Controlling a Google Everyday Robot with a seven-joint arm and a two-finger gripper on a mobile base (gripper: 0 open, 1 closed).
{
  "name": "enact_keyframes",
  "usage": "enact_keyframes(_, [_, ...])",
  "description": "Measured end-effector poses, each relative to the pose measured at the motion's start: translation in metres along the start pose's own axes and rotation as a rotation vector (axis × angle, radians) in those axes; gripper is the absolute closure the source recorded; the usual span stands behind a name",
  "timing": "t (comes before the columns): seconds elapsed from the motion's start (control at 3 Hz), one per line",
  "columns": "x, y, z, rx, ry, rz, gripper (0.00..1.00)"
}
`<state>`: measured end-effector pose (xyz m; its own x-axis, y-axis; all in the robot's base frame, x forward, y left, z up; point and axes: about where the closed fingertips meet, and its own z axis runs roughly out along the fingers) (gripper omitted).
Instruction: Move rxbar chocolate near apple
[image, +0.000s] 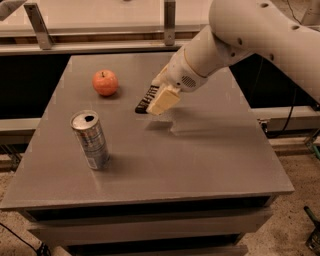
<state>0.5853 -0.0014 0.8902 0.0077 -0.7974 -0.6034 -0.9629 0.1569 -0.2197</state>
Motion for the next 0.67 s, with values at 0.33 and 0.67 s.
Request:
enact_keyframes(0.33, [-0.02,-0.024,0.028,-0.019,-0.057,0.001,1.0])
enact_keyframes(0.67, [-0.032,-0.043,0.056,-0.038,-0.085,0.015,1.0])
